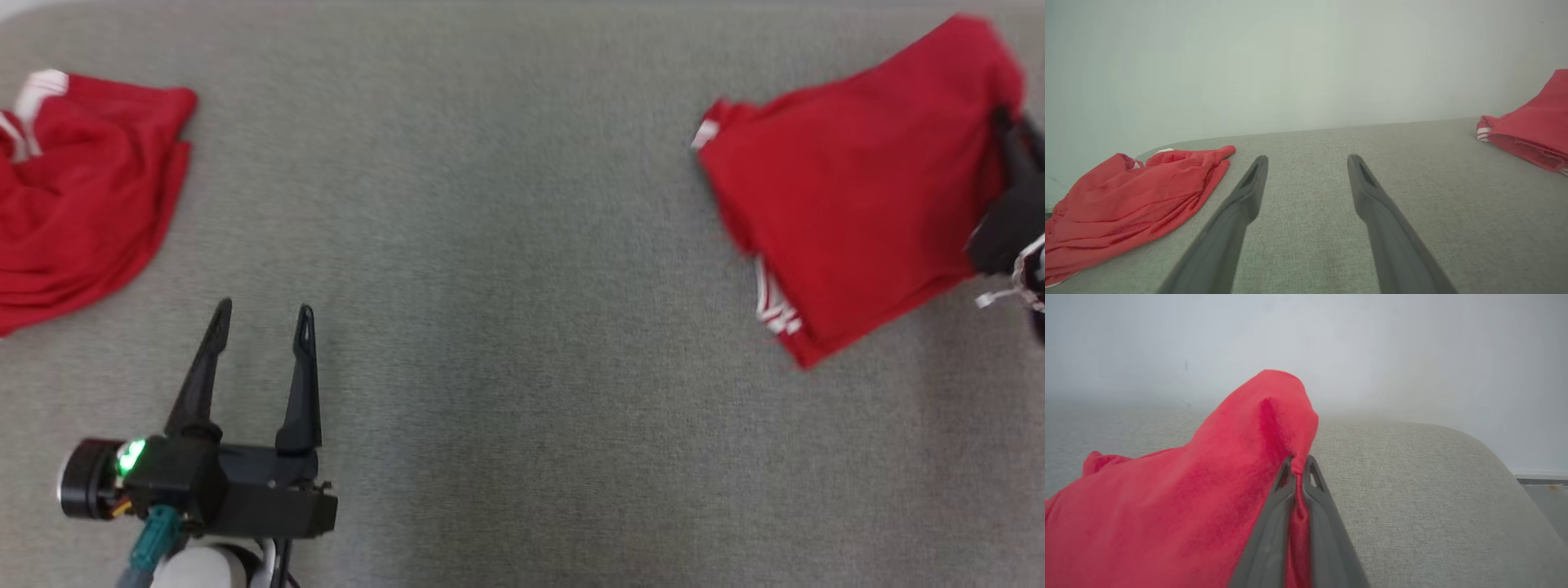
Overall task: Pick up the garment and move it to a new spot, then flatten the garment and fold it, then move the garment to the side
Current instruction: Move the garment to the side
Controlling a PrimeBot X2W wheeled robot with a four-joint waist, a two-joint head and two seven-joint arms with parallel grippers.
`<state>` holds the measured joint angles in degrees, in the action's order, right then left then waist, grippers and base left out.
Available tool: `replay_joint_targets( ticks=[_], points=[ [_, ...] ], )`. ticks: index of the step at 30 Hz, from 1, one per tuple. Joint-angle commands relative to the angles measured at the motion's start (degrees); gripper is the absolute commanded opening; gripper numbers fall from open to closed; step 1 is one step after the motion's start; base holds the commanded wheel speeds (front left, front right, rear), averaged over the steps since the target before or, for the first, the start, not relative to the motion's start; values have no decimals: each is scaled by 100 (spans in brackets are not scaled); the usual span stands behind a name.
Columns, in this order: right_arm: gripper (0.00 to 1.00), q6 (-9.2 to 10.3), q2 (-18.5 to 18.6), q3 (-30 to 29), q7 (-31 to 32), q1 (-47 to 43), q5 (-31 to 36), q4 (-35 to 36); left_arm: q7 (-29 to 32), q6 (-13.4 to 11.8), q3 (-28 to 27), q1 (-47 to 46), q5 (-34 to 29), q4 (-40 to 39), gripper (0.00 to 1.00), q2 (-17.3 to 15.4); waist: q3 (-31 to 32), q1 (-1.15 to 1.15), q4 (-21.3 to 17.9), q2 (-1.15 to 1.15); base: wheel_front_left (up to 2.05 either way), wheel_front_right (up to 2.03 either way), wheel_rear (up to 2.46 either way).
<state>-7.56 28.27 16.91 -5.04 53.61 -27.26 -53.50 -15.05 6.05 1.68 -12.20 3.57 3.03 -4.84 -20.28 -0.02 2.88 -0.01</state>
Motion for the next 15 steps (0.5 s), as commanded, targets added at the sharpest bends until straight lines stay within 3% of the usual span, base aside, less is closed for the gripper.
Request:
replay_joint_targets(
  ticks=[1, 15],
  points=[
    [0, 17, 90, -17, -30, 113, -30, -6, -17, 8, 6, -122, -16, -33, 100, -41, -644, 2, -460, 1, 0, 0, 0],
    [0, 17, 696, -42, -33, 919, -32, 69, -18, 38, 74, -464, -223, -359, 100, -382, -1315, 2, -1218, 1, 0, 0, 0]
  ],
)
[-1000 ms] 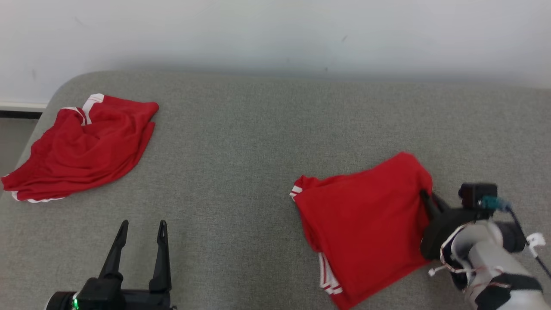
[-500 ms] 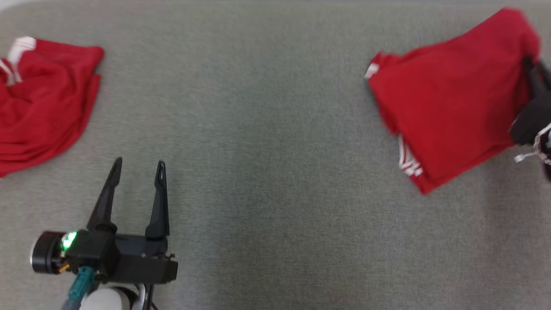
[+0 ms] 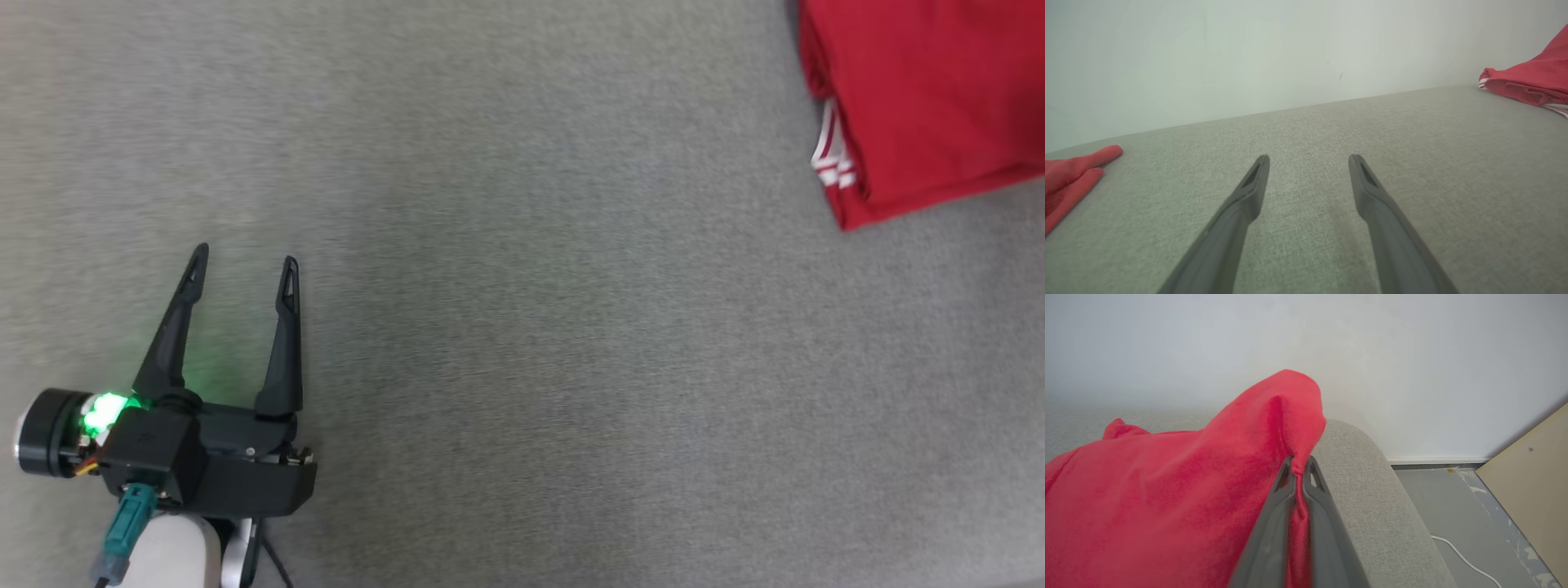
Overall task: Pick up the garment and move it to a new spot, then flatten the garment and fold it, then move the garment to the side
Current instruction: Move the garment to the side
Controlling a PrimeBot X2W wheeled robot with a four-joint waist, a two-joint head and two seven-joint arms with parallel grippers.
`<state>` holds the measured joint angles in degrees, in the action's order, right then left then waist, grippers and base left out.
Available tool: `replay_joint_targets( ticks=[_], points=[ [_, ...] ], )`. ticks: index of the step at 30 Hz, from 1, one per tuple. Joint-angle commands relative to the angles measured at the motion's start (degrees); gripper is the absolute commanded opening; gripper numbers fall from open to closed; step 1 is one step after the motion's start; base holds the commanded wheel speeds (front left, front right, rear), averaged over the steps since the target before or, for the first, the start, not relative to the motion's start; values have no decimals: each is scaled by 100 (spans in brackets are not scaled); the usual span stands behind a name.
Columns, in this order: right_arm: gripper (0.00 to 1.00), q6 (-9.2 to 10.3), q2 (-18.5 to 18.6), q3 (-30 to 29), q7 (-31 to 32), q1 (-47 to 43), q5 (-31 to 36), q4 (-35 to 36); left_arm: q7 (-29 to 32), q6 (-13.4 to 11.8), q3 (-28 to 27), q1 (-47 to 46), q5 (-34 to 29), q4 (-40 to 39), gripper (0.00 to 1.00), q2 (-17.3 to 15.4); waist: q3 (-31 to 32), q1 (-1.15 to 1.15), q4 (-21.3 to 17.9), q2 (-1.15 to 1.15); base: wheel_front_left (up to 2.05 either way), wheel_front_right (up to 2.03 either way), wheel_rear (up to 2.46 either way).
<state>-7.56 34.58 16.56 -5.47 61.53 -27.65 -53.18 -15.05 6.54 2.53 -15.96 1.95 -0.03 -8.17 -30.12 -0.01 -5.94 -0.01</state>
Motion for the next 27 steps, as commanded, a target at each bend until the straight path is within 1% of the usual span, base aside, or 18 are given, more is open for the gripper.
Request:
replay_joint_targets(
  ticks=[1, 7, 17, 25, 26, 27],
  points=[
    [0, 17, 99, -7, 14, 168, -2, 46, -18, -16, -13, -87, -62, -77, 100, -58, -349, 1, -357, 1, 0, 0, 0],
    [0, 17, 285, 30, 160, 442, 52, 71, -18, -26, -14, -66, -71, -229, 100, -136, -465, 1, -420, 1, 0, 0, 0],
    [0, 17, 580, 49, 402, 786, 204, 53, -17, -46, 3, -88, -60, -331, 100, -208, -628, 1, -370, 1, 0, 0, 0],
    [0, 17, 687, -31, 439, 964, 317, -161, -16, -67, 29, -135, -32, -334, 100, -221, -729, 1, -341, 1, 0, 0, 0],
    [19, 17, 671, -42, 421, 973, 323, -191, -16, -70, 27, -141, -28, -333, 100, -228, -739, 1, -340, 1, 0, 0, 0],
    [48, 17, 651, -61, 389, 987, 340, -215, -16, -73, 24, -148, -26, -329, 100, -237, -748, 1, -339, 1, 0, 0, 0]
  ],
)
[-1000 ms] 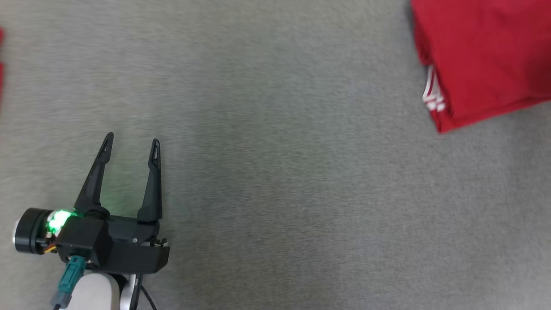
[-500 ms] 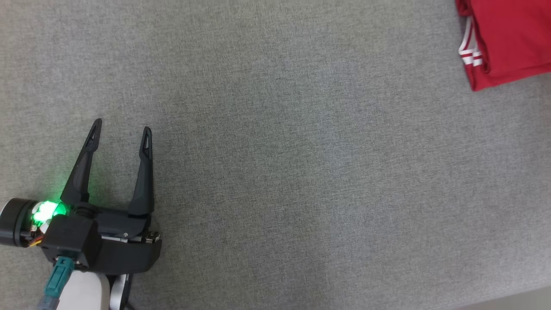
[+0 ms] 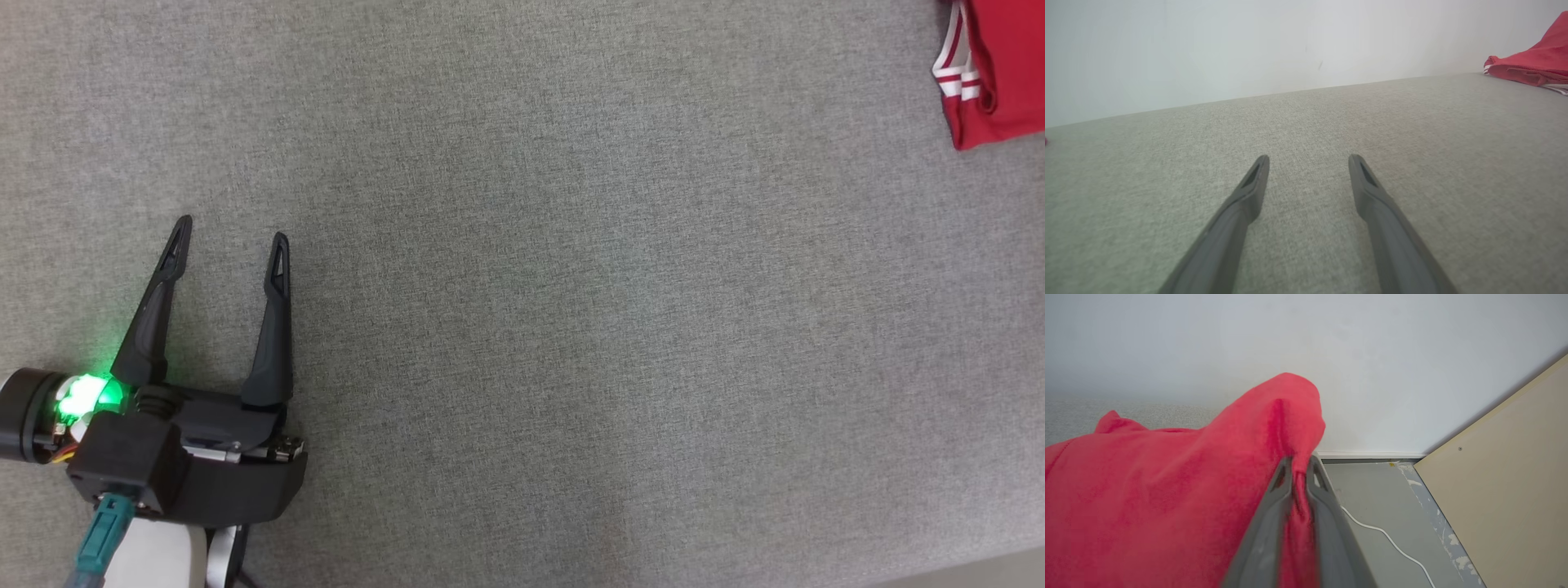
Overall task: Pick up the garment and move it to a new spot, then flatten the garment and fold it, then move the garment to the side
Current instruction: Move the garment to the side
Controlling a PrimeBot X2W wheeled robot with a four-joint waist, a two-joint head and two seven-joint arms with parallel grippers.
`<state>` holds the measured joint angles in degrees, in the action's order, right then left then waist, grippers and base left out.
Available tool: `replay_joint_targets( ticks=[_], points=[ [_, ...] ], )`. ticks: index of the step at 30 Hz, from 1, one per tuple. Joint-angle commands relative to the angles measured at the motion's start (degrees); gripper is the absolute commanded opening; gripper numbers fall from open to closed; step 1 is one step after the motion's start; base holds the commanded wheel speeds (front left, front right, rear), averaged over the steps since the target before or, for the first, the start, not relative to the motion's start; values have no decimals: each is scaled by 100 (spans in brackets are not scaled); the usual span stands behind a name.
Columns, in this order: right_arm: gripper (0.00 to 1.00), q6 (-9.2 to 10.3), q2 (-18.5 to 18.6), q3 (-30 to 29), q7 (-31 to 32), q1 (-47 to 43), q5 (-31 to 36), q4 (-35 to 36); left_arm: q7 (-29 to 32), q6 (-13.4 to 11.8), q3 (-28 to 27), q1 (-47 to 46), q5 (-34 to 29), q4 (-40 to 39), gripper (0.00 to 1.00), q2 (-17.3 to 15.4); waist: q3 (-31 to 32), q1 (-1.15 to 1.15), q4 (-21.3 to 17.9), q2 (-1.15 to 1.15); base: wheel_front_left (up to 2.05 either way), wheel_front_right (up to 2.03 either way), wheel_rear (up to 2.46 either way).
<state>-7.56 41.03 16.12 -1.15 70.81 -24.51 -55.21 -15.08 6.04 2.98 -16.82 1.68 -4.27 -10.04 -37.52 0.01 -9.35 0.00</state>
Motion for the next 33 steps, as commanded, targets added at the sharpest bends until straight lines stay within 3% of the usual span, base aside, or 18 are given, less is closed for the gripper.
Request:
replay_joint_targets(
  ticks=[1, 9, 17, 33],
  points=[
    [100, 17, -4, -26, -78, 71, 67, -34, -10, -28, -24, -70, 5, 99, 100, -57, -13, -1, 2, 0, 0, 0, 0],
    [100, 17, -268, -115, -608, -44, 264, -44, -10, -84, 0, 2, 71, 184, 100, 42, 316, -1, 87, 0, 0, 0, 0],
    [100, 17, -672, 30, -1158, -545, 180, 457, -14, -204, -156, 331, 213, 292, 100, 200, 1039, -1, 232, 0, 0, 0, 0],
    [100, 17, -1934, -325, -1387, -2825, 278, 1954, -14, -282, -320, 1044, 340, 598, 100, 458, 2435, -1, 753, 0, 0, 0, 0]
  ],
)
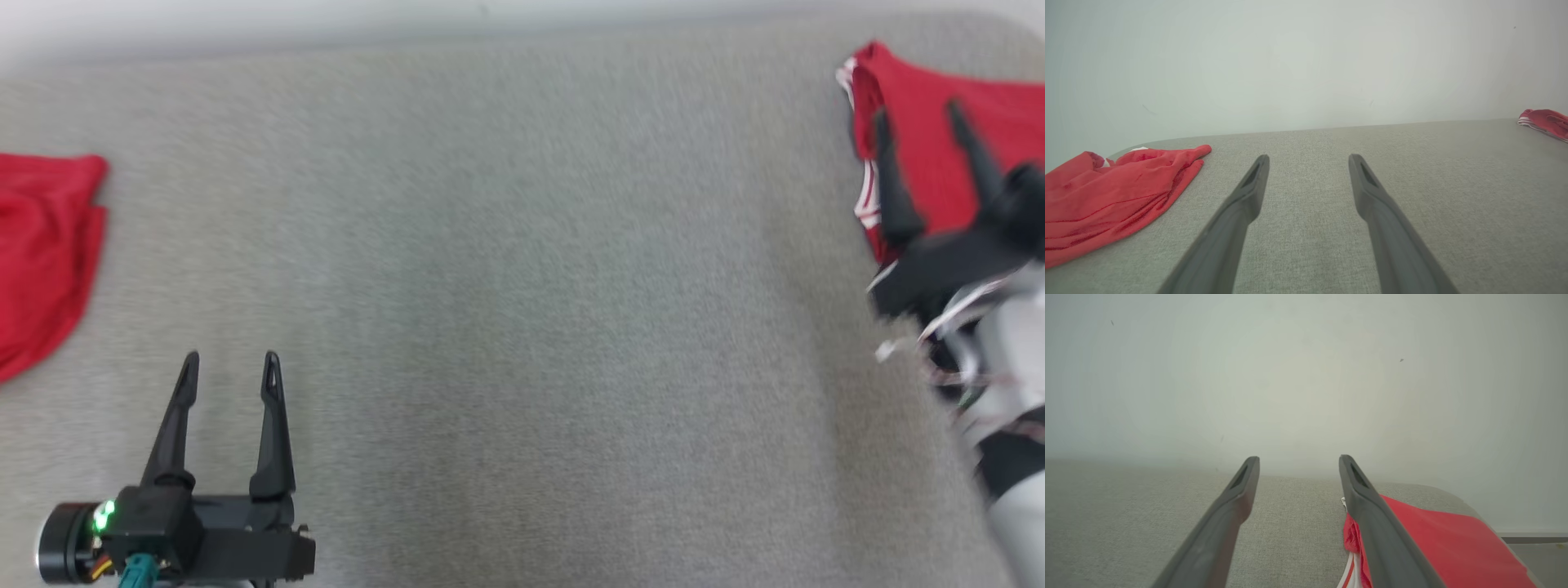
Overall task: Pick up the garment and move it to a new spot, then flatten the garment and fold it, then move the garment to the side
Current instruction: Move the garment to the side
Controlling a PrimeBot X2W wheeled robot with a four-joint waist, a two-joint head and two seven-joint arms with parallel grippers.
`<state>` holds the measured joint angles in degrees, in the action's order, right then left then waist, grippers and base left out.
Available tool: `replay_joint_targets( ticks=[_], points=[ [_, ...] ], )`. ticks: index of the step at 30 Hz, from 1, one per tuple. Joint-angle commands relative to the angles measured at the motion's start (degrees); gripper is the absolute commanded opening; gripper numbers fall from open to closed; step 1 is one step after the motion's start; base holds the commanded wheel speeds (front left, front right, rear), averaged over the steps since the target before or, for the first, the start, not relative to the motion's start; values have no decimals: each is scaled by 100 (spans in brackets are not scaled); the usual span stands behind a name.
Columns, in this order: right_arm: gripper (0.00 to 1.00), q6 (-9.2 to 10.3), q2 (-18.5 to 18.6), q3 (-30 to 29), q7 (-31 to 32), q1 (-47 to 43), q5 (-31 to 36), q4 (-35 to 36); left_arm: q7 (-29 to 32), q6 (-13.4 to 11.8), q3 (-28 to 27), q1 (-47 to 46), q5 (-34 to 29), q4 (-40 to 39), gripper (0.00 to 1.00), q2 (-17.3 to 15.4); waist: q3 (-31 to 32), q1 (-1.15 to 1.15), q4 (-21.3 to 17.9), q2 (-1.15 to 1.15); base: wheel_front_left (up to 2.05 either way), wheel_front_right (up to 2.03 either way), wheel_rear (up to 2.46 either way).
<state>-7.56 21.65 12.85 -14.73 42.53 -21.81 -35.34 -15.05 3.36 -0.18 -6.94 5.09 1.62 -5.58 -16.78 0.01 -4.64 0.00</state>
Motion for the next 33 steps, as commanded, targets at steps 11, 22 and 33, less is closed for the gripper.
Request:
replay_joint_targets(
  ticks=[11, 22, 33],
  points=[
    [100, 17, -497, -439, 38, -1630, 143, 876, -18, 24, -111, 437, 38, 244, 100, 97, 1062, -1, 625, 0, 0, 0, 0],
    [100, 17, -1043, -757, 190, -3134, 343, 1887, -18, 51, -169, 679, -2, 316, 100, 147, 1319, -1, 660, 0, 0, 0, 0],
    [100, 17, -1512, -1016, 168, -4083, 473, 2418, -18, 115, -174, 814, -24, 476, 100, 178, 1517, -1, 693, 0, 0, 0, 0]
  ],
)
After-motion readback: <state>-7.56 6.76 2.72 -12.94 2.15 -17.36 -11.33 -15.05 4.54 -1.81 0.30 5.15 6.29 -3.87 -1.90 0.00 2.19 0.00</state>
